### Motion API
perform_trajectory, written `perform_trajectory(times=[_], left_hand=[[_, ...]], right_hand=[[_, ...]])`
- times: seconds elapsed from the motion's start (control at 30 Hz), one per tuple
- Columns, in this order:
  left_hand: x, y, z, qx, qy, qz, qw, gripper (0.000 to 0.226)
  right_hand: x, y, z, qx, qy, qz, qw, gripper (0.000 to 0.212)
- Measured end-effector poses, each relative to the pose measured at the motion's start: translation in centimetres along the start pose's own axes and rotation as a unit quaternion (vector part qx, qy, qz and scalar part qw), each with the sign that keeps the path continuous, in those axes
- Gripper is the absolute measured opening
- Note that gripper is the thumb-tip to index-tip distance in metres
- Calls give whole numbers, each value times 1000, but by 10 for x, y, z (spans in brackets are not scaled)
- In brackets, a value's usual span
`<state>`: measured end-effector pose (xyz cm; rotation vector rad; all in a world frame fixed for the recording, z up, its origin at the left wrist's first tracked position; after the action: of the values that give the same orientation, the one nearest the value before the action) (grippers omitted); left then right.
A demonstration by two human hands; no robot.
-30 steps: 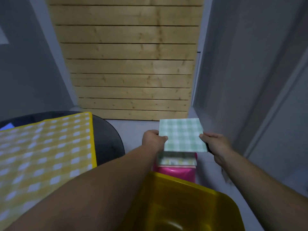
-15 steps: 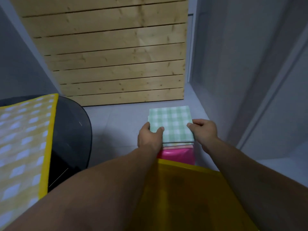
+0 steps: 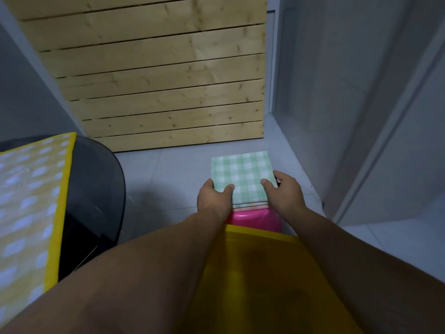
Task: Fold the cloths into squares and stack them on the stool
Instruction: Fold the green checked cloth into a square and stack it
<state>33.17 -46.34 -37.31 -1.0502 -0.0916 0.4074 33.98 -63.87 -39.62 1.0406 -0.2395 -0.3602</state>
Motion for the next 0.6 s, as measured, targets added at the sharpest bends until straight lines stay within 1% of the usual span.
perform_trajectory(times=[0.07,0.1,0.27,0.37,0.43,0.53,0.6], left_hand=[[-1,-2,0,1,-1,15,1000,46],[-2,-3,1,1,-1,18,1000,48],[-2,-4,1,5,5,24,1000,49],[2,-3,0,-5,6,26,1000,45],[3,-5,0,-2,4,28,1000,47],[1,-13,1,9,2,47,999,61],[-2,-22,5,15,-3,56,998,71]], right_hand=[[-2,2,-1,-11,2,1,1000,58],[-2,2,-1,-19,2,0,1000,57],[2,-1,-4,-32,13,-11,999,56],[1,-2,-6,-40,13,-4,999,49],[1,-2,-5,-38,16,-5,999,44],[0,1,-4,-45,32,-6,998,47],[0,1,2,-43,25,-14,999,54]])
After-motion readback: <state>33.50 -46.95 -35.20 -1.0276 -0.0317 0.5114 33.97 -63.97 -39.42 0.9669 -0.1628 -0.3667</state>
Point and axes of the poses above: each hand's wrist, its own x-axis towards the middle knuckle, its own z-axis out of the back of the hand, y = z × x, the point moved 3 cm from there along x, towards the middle knuckle, and after that the axes turned 7 degrees about -y, right-handed, at the moved point
